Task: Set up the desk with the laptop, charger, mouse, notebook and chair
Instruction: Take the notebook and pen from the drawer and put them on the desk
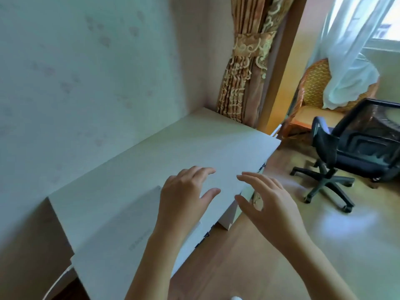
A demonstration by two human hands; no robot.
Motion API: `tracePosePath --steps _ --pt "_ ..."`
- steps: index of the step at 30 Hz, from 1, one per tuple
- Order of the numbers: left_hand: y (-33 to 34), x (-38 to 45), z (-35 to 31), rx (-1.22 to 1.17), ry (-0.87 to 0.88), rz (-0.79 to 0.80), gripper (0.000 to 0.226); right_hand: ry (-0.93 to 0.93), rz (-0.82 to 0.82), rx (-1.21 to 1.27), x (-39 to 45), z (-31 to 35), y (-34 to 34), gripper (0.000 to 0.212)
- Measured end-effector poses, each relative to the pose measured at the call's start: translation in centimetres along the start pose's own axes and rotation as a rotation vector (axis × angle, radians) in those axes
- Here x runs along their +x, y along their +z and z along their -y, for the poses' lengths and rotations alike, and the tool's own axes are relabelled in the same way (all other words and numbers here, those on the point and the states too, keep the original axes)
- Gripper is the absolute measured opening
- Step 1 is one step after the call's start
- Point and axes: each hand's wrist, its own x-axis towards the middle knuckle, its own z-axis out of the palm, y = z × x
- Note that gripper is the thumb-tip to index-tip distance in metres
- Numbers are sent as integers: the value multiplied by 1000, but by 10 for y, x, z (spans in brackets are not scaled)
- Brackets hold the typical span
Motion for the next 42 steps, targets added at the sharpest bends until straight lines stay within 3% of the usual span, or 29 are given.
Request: tracePosePath --steps 9,17,26,42 --pt "43 10 -65 -145 271 179 39 244 -188 -135 -56 -40 -53 38" --pt "88 29 -141 -253 445 256 37 426 -256 -229 -89 -89 -100 38" --pt "168 35 -293 -359 622 388 39 596 -381 -259 -150 -202 -173 40" --pt "294 43 -583 -413 731 562 36 822 -471 -240 -230 -427 -341 40"
